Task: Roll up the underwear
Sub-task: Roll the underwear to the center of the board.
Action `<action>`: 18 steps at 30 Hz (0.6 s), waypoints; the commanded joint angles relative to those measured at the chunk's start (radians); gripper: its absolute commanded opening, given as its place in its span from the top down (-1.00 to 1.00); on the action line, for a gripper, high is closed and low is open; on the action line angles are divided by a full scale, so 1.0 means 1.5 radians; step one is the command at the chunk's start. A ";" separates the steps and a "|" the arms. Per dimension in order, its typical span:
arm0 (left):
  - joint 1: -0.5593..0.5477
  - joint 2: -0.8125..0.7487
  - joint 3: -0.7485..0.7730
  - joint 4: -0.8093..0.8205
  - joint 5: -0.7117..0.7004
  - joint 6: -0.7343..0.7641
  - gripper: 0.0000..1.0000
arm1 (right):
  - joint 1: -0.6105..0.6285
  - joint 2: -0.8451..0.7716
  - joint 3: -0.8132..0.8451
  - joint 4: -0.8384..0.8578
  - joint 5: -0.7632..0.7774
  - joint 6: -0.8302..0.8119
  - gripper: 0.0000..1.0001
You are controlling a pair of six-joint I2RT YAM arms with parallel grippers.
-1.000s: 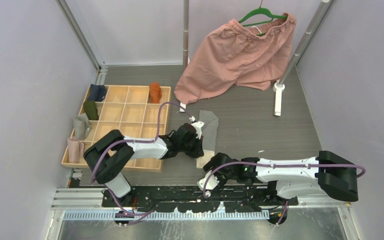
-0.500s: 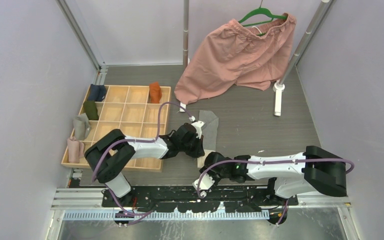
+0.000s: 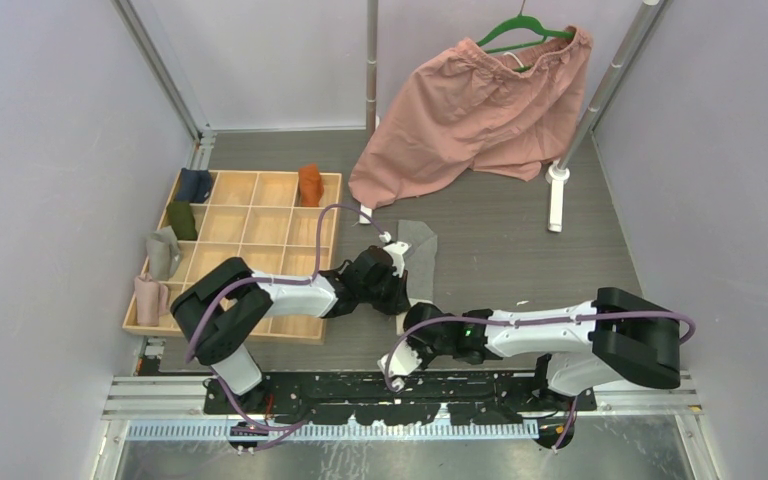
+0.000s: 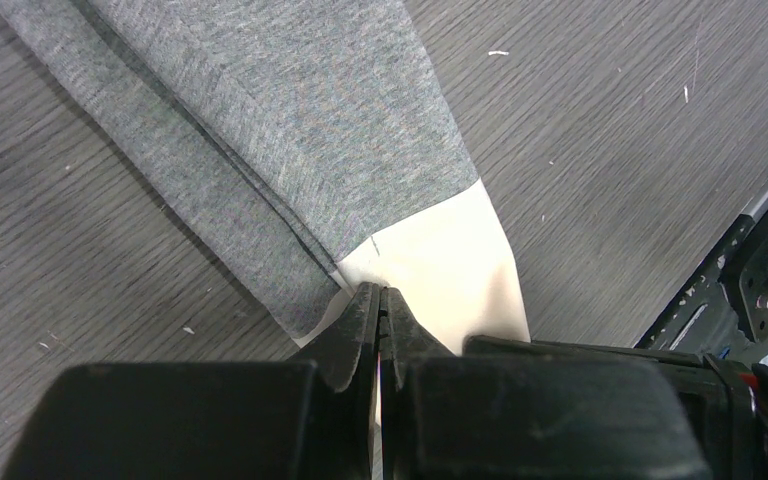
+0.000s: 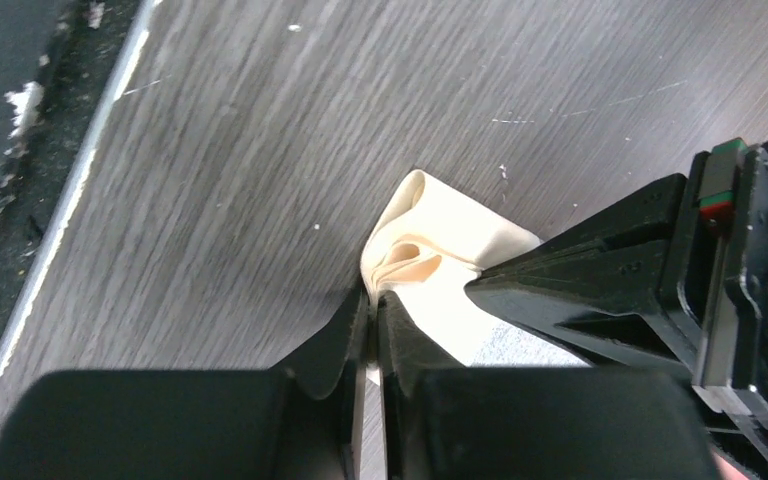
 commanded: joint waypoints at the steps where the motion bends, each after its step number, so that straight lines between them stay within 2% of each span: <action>1: 0.002 0.034 -0.017 -0.057 -0.014 0.010 0.99 | -0.016 0.010 -0.008 0.029 -0.015 0.061 0.85; 3: 0.002 0.035 -0.017 -0.057 -0.014 0.010 0.99 | -0.023 -0.001 -0.012 0.052 -0.017 0.084 0.97; 13: 0.002 0.032 -0.025 -0.050 -0.005 0.003 0.99 | -0.040 -0.063 -0.070 0.205 0.005 0.223 0.98; 18: 0.002 0.033 -0.028 -0.048 0.004 0.001 0.99 | -0.049 -0.099 -0.089 0.229 0.006 0.273 0.98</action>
